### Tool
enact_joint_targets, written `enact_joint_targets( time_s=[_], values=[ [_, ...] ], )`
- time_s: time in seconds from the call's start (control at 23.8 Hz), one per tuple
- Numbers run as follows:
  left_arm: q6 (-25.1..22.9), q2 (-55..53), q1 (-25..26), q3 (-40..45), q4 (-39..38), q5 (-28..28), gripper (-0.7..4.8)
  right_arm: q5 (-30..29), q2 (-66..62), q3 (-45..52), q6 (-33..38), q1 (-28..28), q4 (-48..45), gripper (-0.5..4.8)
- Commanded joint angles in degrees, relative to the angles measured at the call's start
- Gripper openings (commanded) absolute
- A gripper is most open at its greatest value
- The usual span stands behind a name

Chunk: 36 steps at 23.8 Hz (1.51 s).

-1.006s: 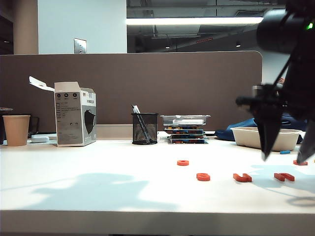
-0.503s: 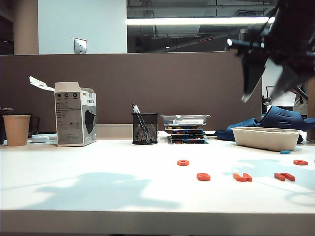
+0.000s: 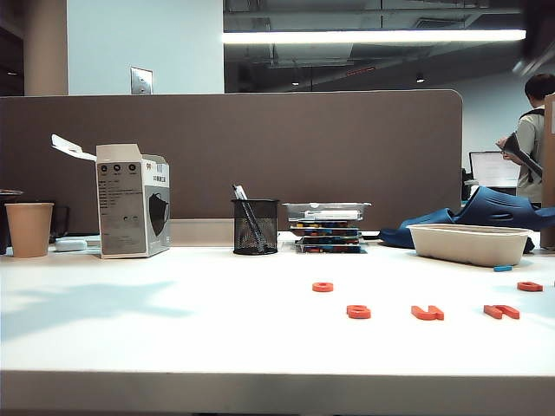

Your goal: Select the appropriate letters from the row of letter magnets placed on the table to arrange into the word "sun".

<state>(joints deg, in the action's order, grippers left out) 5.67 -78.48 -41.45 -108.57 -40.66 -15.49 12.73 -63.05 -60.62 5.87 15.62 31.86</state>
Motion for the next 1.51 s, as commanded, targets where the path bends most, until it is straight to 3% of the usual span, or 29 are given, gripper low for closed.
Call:
enact_joint_targets(
  time_s=[0.04,0.25,0.34,0.42,0.71,0.88,0.96,1.09,1.22,1.34,1.51],
  values=[
    [-8.44,0.37,8.02,-6.21,-0.39,1.53,-0.06,0.35,4.74,-0.26,-1.95,-3.67,-0.59,-0.07],
    [-10.97,2.34,19.21,-13.49,-3.15,2.32,-0.06,-1.36,14.38,0.28,-2.93,-10.23,0.79,-0.07],
    [-11.26,7.54,26.08,-12.94,-5.92,2.23,-0.06,-3.8,21.46,2.29,-3.15,-12.9,0.46,-0.07],
    [-11.69,15.8,28.7,-7.02,-6.43,0.96,-0.06,-4.74,27.76,6.19,-3.04,-14.08,0.5,-0.07],
    [-12.02,33.94,28.68,10.71,-7.45,0.39,-0.06,-7.45,39.89,16.52,-2.64,-13.94,1.11,-0.07],
    [-11.17,51.78,28.65,28.52,-6.93,1.44,-0.06,-8.96,52.33,24.98,-2.47,-13.92,0.92,-0.07],
    [-10.99,56.63,28.63,33.53,-7.21,1.4,-0.06,-10.69,55.74,26.86,-2.49,-13.9,0.9,-0.07],
    [-8.13,67.54,28.63,44.26,-7.19,1.81,-0.06,-14.6,62.66,31.21,-2.36,-13.88,1.07,-0.07],
    [-6.05,78.49,28.61,54.51,-5.81,2.84,-0.06,-14.67,62.97,32.72,-1.18,-13.9,-0.92,-0.07],
    [-5.84,77.77,28.63,58.47,-6.6,4.24,-0.06,-12.72,63.14,35.54,2.78,-13.9,-4.79,-0.07],
    [-6.88,78.31,28.68,65.2,3.21,6.71,-0.06,-12.87,63.19,40.52,2.36,-13.2,-8.81,-0.07]
  ],
)
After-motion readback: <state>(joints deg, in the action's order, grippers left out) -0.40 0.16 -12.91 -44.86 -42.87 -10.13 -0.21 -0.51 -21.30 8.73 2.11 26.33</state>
